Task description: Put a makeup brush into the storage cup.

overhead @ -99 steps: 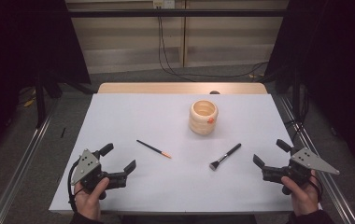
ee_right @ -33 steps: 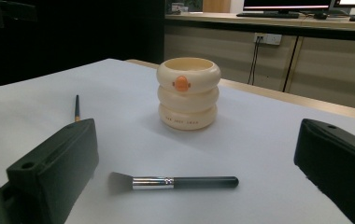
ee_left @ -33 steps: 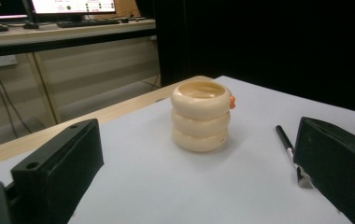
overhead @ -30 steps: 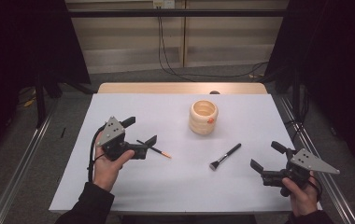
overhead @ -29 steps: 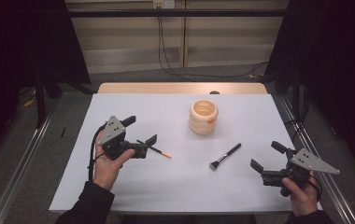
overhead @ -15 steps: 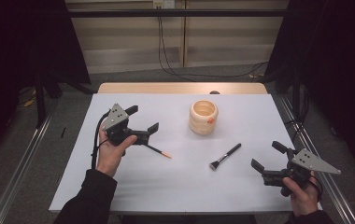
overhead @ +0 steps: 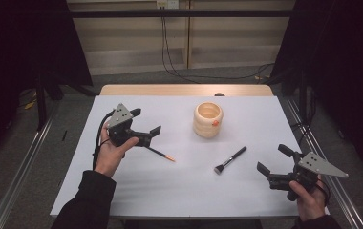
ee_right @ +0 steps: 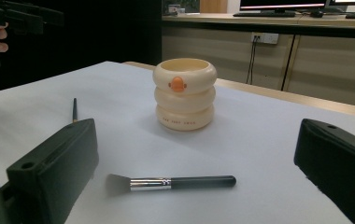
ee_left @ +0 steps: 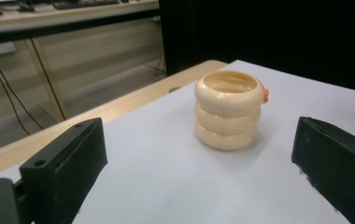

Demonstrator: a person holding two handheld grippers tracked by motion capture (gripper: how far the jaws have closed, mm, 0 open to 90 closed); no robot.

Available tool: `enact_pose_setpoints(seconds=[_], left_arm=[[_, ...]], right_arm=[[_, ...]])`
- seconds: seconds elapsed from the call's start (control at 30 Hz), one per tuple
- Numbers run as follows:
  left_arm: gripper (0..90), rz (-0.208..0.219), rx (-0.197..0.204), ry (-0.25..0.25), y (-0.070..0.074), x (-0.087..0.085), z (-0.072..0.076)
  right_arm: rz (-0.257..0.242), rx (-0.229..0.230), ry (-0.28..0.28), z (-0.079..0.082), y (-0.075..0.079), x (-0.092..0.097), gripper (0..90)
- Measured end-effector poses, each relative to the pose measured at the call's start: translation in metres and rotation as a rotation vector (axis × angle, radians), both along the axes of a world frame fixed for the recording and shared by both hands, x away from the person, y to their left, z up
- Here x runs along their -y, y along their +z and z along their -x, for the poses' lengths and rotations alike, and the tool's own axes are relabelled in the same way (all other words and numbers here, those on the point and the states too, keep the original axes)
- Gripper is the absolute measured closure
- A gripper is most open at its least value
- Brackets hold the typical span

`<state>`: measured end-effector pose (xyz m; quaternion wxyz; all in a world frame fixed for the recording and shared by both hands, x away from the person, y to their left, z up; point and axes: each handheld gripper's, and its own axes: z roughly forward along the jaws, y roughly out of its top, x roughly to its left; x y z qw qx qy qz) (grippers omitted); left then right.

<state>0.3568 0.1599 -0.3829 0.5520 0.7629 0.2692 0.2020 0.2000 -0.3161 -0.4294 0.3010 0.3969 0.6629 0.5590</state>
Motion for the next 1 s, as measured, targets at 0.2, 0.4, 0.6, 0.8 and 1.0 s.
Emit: enact_pose_setpoints(seconds=[0.2, 0.4, 0.6, 0.8, 1.0], left_arm=[[7.3, -0.082, -0.024, -0.026, 0.001, 0.005, -0.004], [8.4, -0.171, -0.106, -0.053, 0.0, 0.008, -0.013], [8.8, -0.241, -0.189, -0.094, 0.0, 0.009, -0.022], [13.6, -0.342, -0.306, -0.149, -0.014, 0.015, -0.024], [13.6, -0.405, -0.37, -0.171, -0.018, 0.021, -0.026]], right_arm=[[-0.001, -0.002, -0.001, 0.001, 0.0, 0.0, 0.0], [0.007, 0.003, -0.008, 0.0, 0.0, 0.0, 0.0], [0.013, -0.003, -0.011, -0.001, -0.001, 0.0, 0.0], [0.007, -0.013, -0.013, 0.0, -0.001, 0.0, 0.0], [0.01, -0.013, -0.01, 0.0, -0.001, -0.001, 0.0]])
